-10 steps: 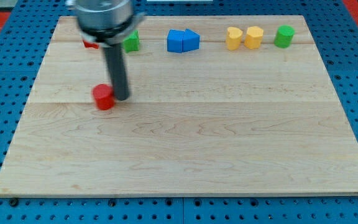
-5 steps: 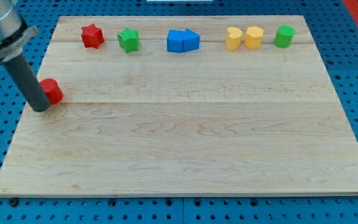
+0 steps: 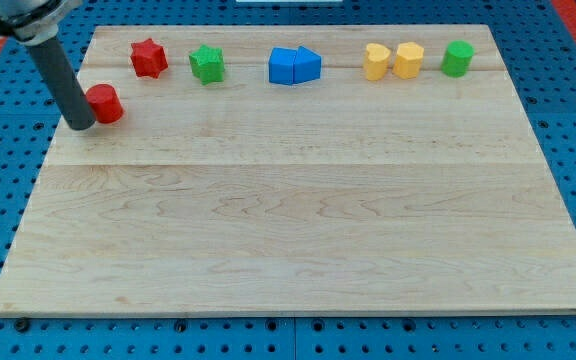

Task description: Place the red blocks left to the green star to form a horizontal line

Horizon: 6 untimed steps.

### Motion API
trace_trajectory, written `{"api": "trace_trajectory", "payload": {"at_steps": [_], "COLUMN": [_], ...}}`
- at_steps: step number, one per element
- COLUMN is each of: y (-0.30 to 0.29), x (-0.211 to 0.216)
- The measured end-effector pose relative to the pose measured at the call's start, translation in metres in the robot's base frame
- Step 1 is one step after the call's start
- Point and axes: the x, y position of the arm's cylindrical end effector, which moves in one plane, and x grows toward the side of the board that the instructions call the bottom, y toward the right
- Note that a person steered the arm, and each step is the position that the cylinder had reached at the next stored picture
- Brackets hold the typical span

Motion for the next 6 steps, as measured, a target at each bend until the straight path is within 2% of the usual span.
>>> {"api": "trace_trajectory", "payload": {"at_steps": [1,3,4,6], "y": [0.008,0.016,0.035,0.067], "x": [-0.013,-0.012,0.005,-0.01]}}
